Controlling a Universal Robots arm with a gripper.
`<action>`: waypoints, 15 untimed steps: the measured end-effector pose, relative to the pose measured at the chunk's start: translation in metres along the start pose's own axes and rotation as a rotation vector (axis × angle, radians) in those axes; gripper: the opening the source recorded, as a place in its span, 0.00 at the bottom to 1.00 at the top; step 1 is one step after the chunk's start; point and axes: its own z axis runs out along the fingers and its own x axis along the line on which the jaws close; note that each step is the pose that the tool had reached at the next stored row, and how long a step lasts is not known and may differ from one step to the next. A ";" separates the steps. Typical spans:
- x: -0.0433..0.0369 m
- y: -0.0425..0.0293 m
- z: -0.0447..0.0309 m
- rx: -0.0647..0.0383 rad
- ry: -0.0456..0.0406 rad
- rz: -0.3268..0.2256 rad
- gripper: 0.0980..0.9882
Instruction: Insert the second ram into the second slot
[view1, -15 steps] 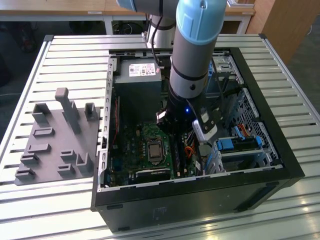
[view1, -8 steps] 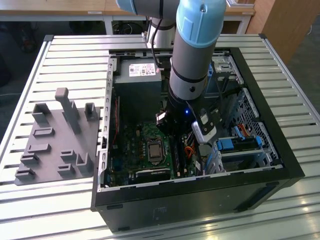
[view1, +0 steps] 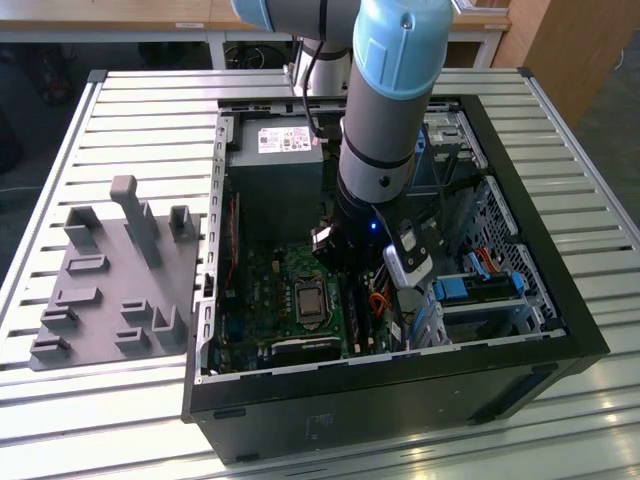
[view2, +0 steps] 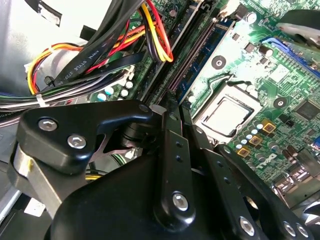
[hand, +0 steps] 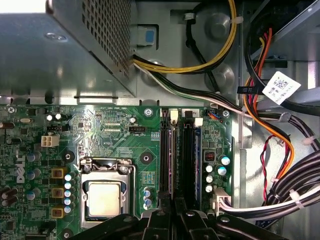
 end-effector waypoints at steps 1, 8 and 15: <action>-0.0001 0.0000 0.0001 0.001 -0.0001 0.001 0.05; -0.0007 0.0000 0.0006 0.001 0.0000 0.003 0.05; -0.0024 0.0000 0.0026 0.001 -0.0004 0.010 0.05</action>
